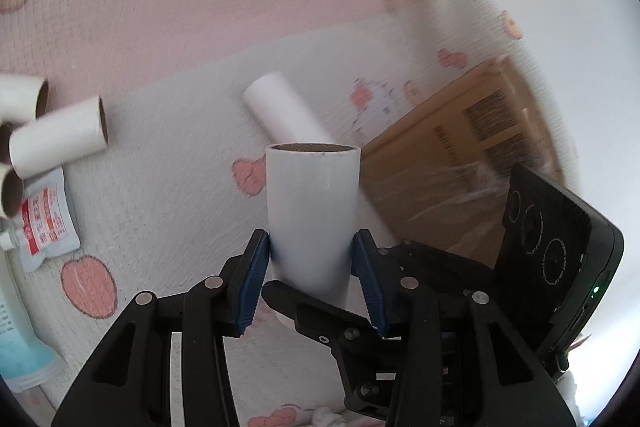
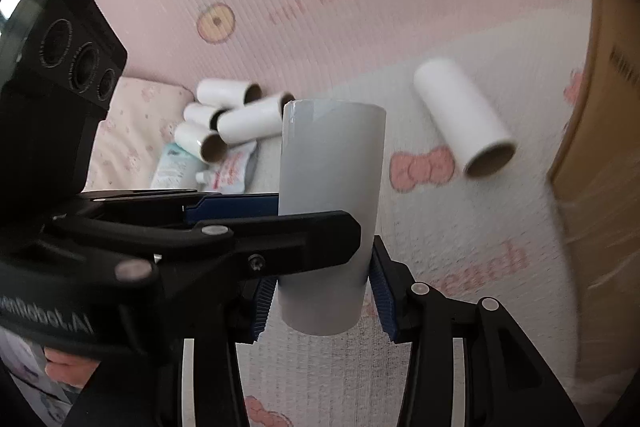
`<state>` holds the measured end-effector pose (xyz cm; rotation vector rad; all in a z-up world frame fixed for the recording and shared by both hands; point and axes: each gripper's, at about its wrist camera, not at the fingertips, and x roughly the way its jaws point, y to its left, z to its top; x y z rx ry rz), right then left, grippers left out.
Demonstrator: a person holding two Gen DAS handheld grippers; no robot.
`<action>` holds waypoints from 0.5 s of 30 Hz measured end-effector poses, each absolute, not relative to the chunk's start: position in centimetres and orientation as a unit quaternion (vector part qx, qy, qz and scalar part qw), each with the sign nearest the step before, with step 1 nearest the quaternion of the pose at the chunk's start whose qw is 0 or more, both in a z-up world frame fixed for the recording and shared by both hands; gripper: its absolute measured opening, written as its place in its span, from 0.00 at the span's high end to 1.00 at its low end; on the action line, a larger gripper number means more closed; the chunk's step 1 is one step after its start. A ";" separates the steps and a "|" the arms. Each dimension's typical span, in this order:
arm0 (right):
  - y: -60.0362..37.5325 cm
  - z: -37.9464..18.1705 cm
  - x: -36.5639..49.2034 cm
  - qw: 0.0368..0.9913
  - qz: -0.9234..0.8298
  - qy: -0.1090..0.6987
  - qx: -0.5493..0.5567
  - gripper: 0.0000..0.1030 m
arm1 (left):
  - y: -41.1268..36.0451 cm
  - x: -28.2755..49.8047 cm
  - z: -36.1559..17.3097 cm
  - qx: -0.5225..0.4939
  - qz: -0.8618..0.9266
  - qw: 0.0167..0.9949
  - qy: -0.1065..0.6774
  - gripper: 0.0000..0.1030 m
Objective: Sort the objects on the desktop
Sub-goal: 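Carry the held white tube with the left gripper into the cardboard box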
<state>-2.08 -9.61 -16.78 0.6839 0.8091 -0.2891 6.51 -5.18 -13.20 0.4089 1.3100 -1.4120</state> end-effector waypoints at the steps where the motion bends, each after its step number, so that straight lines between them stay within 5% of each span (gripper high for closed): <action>1: -9.5 -16.1 -2.3 0.857 -0.141 0.378 0.321 0.61 | -5.1 6.5 -12.5 0.169 -0.601 0.554 0.550 0.54; 15: -10.7 -7.7 -5.8 0.883 -0.196 0.302 0.302 0.61 | -7.6 4.1 -5.0 0.137 -0.667 0.539 0.497 0.54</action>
